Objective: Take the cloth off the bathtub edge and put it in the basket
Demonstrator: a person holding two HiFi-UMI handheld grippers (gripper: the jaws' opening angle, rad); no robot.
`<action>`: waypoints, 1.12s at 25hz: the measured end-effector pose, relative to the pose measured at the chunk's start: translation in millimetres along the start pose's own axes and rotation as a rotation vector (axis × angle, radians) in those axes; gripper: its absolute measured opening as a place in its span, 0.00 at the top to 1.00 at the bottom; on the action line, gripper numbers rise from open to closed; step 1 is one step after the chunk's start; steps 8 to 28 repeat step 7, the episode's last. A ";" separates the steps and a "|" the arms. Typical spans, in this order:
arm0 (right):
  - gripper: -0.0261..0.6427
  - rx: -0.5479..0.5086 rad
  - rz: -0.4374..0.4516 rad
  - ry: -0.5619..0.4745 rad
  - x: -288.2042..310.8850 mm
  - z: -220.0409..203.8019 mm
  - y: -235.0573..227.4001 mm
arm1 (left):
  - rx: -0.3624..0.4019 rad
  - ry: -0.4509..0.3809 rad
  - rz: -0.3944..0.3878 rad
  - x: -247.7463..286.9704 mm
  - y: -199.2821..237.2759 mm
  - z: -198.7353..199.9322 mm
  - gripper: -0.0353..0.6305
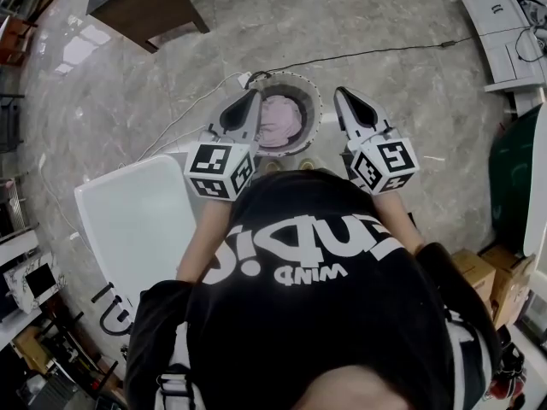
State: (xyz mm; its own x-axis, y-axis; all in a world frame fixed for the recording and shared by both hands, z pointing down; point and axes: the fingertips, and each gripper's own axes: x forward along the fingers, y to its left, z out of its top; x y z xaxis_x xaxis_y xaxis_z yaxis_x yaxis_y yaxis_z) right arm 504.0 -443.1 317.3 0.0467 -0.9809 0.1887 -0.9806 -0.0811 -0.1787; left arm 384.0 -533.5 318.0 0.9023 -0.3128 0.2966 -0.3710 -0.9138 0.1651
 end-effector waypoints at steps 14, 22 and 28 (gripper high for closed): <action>0.94 0.006 0.001 0.015 2.1 -7.0 4.5 | -0.013 0.010 0.005 -3.9 5.1 -4.8 0.93; 0.94 0.006 0.001 0.015 2.1 -7.0 4.5 | -0.013 0.010 0.005 -3.9 5.1 -4.8 0.93; 0.94 0.006 0.001 0.015 2.1 -7.0 4.5 | -0.013 0.010 0.005 -3.9 5.1 -4.8 0.93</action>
